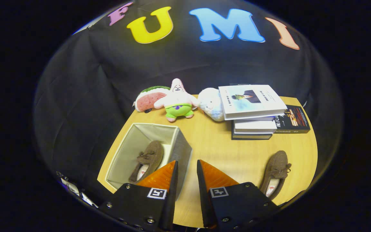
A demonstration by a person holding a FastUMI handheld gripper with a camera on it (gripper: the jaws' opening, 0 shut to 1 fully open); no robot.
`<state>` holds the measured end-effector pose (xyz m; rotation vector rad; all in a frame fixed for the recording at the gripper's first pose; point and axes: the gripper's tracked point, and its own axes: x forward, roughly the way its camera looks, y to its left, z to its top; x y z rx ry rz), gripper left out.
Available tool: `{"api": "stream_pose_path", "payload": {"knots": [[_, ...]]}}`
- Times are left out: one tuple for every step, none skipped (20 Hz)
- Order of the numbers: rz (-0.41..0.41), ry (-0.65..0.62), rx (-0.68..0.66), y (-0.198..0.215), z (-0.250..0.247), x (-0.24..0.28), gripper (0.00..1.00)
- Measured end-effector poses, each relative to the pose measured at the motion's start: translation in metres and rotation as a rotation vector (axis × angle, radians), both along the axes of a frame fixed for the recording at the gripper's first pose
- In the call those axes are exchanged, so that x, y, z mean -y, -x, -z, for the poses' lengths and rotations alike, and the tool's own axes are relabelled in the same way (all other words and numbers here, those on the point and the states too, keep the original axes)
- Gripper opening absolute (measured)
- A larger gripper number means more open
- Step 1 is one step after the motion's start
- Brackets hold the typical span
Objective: Open the storage box then place both shoes into the box .Put the left shoe in first, then the right shoe, with the right side of both shoes facing outward in a uniform manner.
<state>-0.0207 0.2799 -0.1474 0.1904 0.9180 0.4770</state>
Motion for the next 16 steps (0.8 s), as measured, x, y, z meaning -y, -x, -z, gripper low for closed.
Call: {"api": "stream_pose_path", "payload": {"knots": [[0.026, -0.002, -0.015, 0.0, 0.006, 0.016, 0.34], [0.056, 0.003, -0.031, 0.0, 0.014, 0.035, 0.34], [0.082, 0.008, -0.042, 0.0, 0.019, 0.05, 0.34], [0.11, 0.016, -0.05, -0.001, 0.025, 0.069, 0.35], [0.141, 0.027, -0.058, 0.0, 0.029, 0.085, 0.34], [0.163, 0.042, -0.062, 0.001, 0.035, 0.101, 0.34], [0.189, 0.06, -0.068, 0.001, 0.041, 0.117, 0.34], [0.217, 0.072, -0.074, 0.002, 0.047, 0.134, 0.35], [0.241, 0.078, -0.087, 0.004, 0.053, 0.147, 0.34], [0.266, 0.096, -0.11, 0.007, 0.063, 0.162, 0.34], [0.28, 0.114, -0.131, 0.01, 0.07, 0.174, 0.34], [0.295, 0.138, -0.156, 0.014, 0.079, 0.186, 0.34], [0.304, 0.161, -0.179, 0.018, 0.088, 0.197, 0.34], [0.312, 0.188, -0.204, 0.022, 0.098, 0.209, 0.34], [0.318, 0.21, -0.224, 0.025, 0.105, 0.218, 0.34], [0.326, 0.229, -0.24, 0.028, 0.113, 0.227, 0.34]]}}
